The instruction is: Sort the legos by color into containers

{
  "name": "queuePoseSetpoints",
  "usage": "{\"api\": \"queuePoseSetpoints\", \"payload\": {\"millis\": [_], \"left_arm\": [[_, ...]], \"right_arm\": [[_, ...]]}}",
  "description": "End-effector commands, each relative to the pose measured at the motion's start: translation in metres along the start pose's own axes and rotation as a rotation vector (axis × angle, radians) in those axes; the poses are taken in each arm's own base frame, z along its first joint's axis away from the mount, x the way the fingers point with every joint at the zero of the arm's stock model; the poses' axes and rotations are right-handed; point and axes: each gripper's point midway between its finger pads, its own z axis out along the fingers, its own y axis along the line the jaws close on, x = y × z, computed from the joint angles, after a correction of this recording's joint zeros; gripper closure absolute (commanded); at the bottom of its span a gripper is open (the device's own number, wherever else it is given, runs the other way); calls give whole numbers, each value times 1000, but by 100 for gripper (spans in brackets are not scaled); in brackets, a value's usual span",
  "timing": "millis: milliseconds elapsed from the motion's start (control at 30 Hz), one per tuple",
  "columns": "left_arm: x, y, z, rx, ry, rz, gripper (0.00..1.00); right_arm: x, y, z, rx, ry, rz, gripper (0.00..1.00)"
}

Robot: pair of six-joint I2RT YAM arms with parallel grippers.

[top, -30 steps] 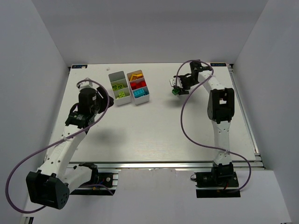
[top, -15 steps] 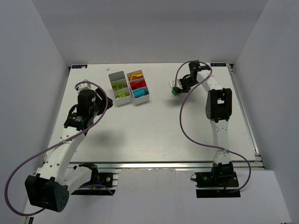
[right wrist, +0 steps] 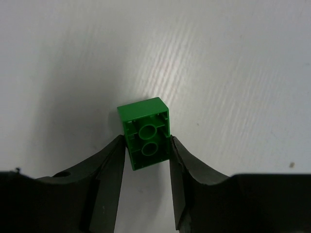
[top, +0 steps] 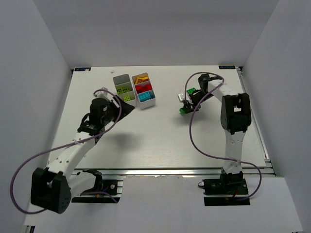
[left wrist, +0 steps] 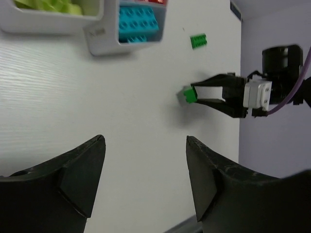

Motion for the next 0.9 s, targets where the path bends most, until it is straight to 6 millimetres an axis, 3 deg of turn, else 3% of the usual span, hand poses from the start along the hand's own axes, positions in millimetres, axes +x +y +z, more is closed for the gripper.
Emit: {"api": "queuePoseSetpoints", "payload": {"millis": [0, 33, 67, 100, 167, 200, 433, 867], "left_arm": [[34, -60, 16, 236, 118, -12, 23], [37, -70, 22, 250, 137, -2, 23], [53, -66, 37, 229, 192, 1, 23], [64, -76, 40, 248, 224, 13, 23], [68, -91, 50, 288, 238, 6, 23], [81, -91, 57, 290, 274, 3, 23], [92, -103, 80, 301, 311, -29, 23], [108, -101, 84, 281, 337, -67, 26]], "right_arm": [[-56, 3, -10, 46, -121, 35, 87], [-66, 4, -8, 46, -137, 37, 88], [-77, 6, -11, 53, -149, 71, 88], [-82, 10, -8, 48, -162, 98, 89], [-104, 12, -5, 47, -189, 116, 89], [-109, 17, -1, 37, -194, 132, 89], [-157, 14, 6, 76, -228, 181, 89], [-191, 0, 7, 152, -251, 202, 90]]}}
